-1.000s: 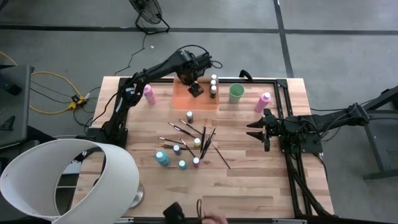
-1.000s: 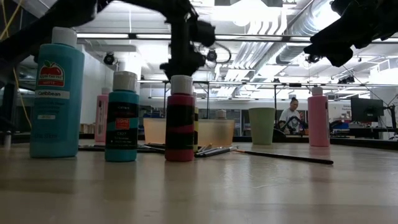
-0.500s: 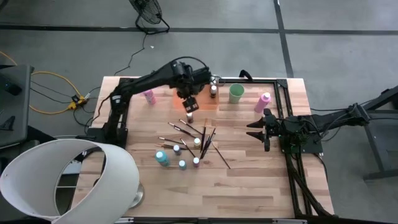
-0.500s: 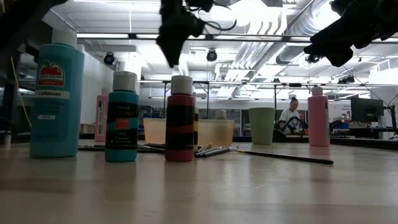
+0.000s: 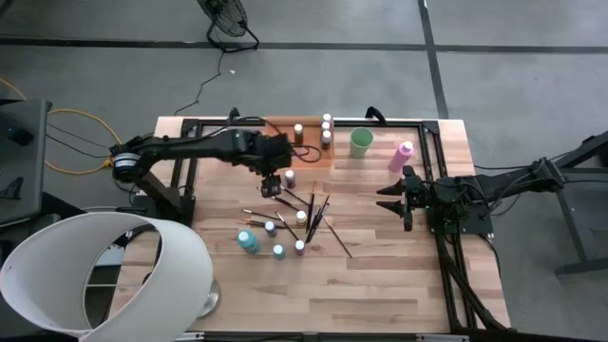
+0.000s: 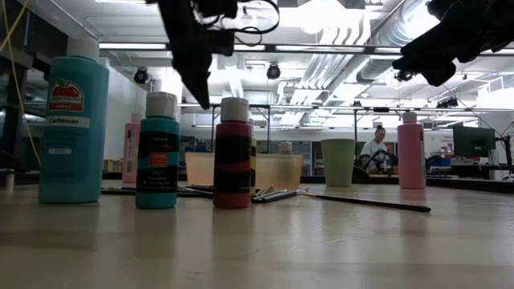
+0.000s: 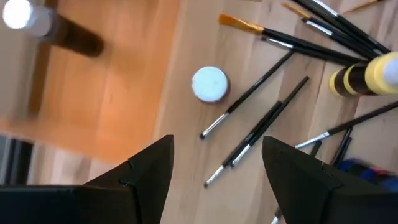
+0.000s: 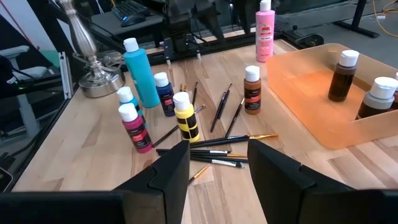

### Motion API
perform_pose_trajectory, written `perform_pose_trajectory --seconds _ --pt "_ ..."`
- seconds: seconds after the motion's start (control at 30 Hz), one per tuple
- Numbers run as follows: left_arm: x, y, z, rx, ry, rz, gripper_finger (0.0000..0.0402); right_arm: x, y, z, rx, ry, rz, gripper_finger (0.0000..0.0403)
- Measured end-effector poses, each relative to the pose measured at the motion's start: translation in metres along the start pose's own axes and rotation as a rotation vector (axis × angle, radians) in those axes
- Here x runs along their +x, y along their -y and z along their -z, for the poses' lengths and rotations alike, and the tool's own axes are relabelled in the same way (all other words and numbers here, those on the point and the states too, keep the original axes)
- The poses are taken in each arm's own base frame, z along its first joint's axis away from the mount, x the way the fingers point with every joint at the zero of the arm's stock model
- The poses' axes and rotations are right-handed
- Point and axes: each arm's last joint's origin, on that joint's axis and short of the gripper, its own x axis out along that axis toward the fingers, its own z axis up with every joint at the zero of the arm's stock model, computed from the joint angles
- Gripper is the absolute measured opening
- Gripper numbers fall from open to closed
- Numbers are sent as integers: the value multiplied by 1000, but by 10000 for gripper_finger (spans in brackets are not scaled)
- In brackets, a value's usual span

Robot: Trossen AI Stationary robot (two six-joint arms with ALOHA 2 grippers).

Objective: Pick & Place Paint Supplies
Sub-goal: Put the small orange paint bottle into the orange bin

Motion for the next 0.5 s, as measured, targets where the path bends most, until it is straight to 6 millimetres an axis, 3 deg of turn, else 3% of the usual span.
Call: perform_pose_trajectory --seconds 0.33,0.5 --pt "47 8 29 136 128 -11 237 0 0 0 0 -1 0 155" --pt "55 9 31 134 176 -19 237 0 0 0 0 0 0 155"
